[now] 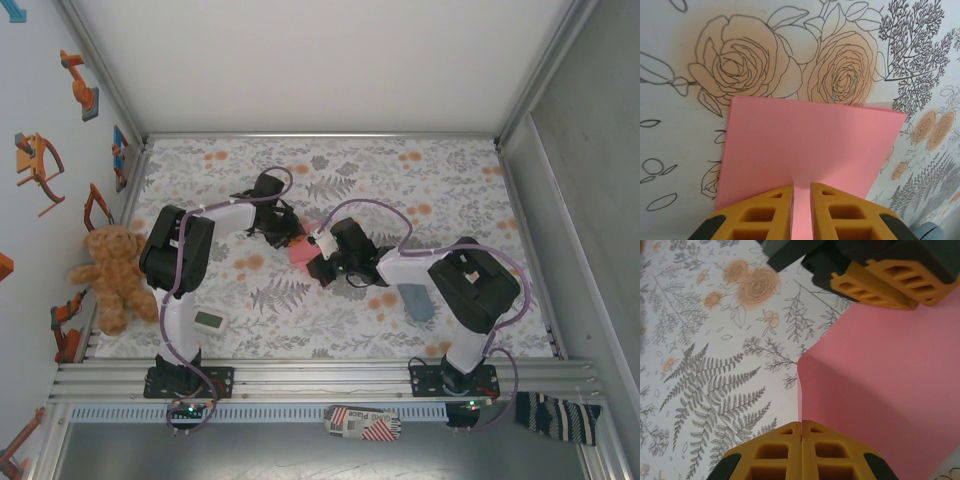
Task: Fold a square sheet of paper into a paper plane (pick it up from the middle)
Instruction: Third fold the triangle at the center of the table.
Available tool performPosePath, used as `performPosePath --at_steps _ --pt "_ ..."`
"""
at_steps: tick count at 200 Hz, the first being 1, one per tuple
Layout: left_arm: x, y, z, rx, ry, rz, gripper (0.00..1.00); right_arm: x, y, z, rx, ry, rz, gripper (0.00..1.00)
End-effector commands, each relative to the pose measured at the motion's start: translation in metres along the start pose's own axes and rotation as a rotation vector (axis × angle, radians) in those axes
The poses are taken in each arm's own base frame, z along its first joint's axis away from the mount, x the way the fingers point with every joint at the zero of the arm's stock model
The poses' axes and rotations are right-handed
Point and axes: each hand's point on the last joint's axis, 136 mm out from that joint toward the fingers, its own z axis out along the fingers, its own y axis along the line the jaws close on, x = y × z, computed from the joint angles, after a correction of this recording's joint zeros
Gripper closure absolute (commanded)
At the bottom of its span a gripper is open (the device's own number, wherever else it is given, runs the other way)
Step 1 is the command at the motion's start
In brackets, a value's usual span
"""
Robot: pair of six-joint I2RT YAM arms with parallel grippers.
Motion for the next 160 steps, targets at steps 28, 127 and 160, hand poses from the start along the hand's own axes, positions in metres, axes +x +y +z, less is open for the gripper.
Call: performPosePath --at_steps 28,127,160 --pt "0.012 0.023 0.012 -0.091 0.050 0.010 0.83 -0.003 -0.028 0.004 0.114 0.016 0.078 1.00" --pt "0.013 0.021 0.013 -0.082 0.063 0.018 0.83 -0.001 -0.043 0.008 0.184 0.042 0.109 1.00" --pt "0.013 0.020 0.014 -0.079 0.066 0.020 0.83 -0.002 -0.046 0.008 0.199 0.044 0.104 1.00"
